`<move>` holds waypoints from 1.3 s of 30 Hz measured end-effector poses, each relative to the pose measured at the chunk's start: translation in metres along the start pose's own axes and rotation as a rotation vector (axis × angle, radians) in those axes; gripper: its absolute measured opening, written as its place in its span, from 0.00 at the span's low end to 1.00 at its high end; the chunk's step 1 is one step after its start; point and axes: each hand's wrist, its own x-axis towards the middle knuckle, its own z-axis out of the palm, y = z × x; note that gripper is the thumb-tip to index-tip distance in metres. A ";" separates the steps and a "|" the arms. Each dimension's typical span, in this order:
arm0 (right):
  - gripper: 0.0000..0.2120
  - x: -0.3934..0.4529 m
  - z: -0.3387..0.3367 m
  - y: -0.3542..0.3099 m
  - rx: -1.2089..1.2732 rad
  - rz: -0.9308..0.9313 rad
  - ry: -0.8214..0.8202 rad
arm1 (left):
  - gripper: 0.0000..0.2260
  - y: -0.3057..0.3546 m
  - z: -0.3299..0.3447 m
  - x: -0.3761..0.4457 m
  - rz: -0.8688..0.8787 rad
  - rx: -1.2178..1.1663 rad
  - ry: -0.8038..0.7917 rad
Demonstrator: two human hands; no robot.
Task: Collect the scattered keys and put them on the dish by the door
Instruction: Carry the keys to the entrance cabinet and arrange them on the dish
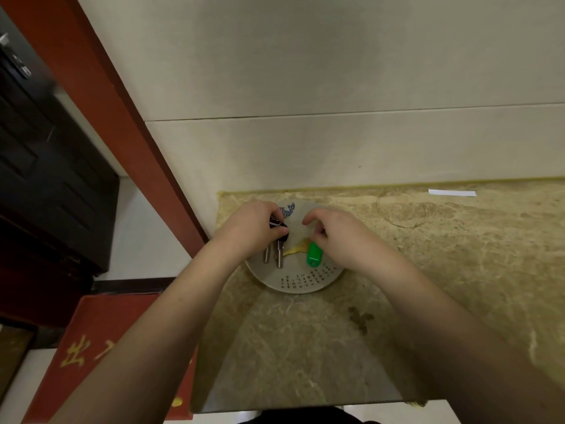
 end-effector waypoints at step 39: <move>0.20 0.012 0.027 -0.014 -0.129 -0.088 0.238 | 0.10 0.000 0.011 0.005 0.046 -0.059 0.076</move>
